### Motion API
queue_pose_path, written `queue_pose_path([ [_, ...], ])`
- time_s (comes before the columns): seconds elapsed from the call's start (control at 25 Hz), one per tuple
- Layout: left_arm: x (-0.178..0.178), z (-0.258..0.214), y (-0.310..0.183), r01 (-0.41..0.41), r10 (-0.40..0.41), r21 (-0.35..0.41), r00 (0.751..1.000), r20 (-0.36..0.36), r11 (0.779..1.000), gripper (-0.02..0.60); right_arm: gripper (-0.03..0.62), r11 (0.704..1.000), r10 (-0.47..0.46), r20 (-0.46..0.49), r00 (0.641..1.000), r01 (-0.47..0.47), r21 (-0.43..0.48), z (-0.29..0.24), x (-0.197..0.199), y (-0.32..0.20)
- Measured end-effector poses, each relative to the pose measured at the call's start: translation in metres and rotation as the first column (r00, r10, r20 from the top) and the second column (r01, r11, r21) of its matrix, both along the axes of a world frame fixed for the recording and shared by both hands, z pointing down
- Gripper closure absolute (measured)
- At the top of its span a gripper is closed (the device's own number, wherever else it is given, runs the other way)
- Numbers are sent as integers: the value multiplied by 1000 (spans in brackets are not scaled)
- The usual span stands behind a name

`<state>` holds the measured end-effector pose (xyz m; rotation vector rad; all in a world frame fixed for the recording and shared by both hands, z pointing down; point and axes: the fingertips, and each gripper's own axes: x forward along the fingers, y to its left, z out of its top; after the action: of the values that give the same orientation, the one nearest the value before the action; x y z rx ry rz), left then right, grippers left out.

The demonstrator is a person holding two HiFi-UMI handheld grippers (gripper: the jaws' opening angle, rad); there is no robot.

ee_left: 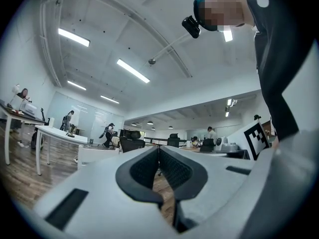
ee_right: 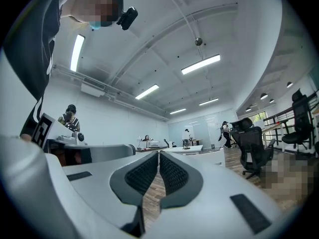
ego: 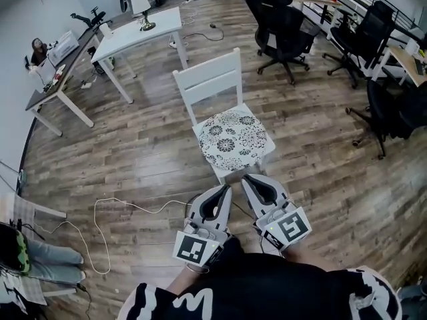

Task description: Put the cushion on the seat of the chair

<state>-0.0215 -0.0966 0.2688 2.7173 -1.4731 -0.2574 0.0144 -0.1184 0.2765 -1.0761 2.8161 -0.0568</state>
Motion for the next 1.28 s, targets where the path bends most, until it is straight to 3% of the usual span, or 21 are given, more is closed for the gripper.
queue_pose_path([
  [0.48,68,14,110,19,-19,-7,1000,-4,1000,575,566,1000,-22,-14,1000,22,3,13,67,107],
  [0.84,67,3,152,89,-89,7,996,4,996,575,566,997,-70,10,997,70,22,-1,71,145],
  [1.28,69,13,188,62,-62,-15,998,-5,998,575,566,998,-62,8,998,62,-13,7,67,177],
])
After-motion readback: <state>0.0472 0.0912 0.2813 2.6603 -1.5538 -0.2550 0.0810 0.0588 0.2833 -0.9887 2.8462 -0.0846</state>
